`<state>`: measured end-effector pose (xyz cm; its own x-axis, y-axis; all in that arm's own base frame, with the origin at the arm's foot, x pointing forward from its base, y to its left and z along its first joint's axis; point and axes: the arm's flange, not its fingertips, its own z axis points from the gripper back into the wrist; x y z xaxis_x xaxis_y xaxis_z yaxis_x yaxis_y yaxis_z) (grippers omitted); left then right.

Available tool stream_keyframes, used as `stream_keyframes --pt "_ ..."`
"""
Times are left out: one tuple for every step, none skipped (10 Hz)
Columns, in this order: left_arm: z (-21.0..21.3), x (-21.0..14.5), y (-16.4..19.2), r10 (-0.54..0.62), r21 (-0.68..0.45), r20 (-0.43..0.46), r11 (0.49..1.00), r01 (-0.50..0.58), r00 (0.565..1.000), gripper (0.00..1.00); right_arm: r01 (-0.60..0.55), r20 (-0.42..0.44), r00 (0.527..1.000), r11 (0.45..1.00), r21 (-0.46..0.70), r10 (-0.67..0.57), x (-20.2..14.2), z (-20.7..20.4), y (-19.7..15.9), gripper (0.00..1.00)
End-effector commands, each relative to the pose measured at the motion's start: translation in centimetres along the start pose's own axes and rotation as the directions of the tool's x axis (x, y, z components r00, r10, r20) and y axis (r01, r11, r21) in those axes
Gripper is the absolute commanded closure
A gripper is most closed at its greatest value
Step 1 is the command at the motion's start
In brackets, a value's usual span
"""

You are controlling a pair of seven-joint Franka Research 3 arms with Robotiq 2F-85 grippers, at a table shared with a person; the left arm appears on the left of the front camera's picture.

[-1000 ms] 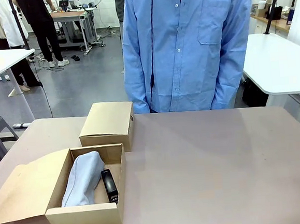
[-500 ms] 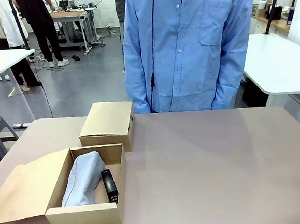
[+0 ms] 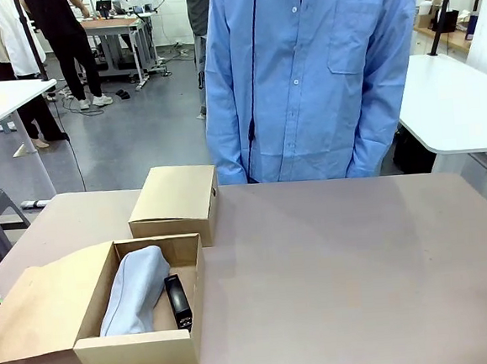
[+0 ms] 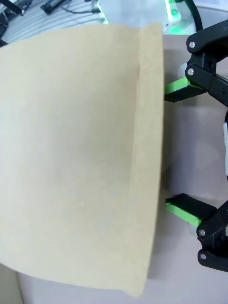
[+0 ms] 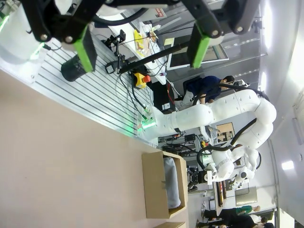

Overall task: Place items inside the box.
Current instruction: Close the lid of the Mailer Box closest to the robot.

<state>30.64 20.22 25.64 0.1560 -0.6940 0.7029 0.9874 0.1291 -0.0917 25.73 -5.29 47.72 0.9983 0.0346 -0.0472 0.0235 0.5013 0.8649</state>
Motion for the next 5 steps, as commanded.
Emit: stream_keyframes --pt "-1.5 0.6 0.5 -0.016 -0.006 0.049 1.0 0.016 0.999 0.0 0.012 0.003 1.0 1.0 0.016 -0.012 0.0 0.2 0.5 0.0" --pt "-1.9 1.3 0.7 -0.041 -0.014 0.081 0.999 0.043 0.996 0.0 0.012 0.003 1.0 1.0 0.016 -0.012 0.0 0.2 0.5 0.0" --pt "-2.3 2.2 0.8 -0.067 -0.024 0.123 0.997 0.07 0.99 0.0 0.012 0.003 1.0 1.0 0.016 -0.012 0.0 0.2 0.5 0.0" --pt "-2.4 2.8 0.9 -0.086 -0.03 0.158 0.995 0.092 0.984 0.0 0.012 0.003 1.0 1.0 0.016 -0.012 0.0 0.2 0.5 0.0" --pt "-2.4 3.2 1.0 -0.104 -0.024 0.179 0.994 0.11 0.978 0.0 0.012 0.003 1.0 1.0 0.016 -0.012 0.0 0.2 0.5 0.0"
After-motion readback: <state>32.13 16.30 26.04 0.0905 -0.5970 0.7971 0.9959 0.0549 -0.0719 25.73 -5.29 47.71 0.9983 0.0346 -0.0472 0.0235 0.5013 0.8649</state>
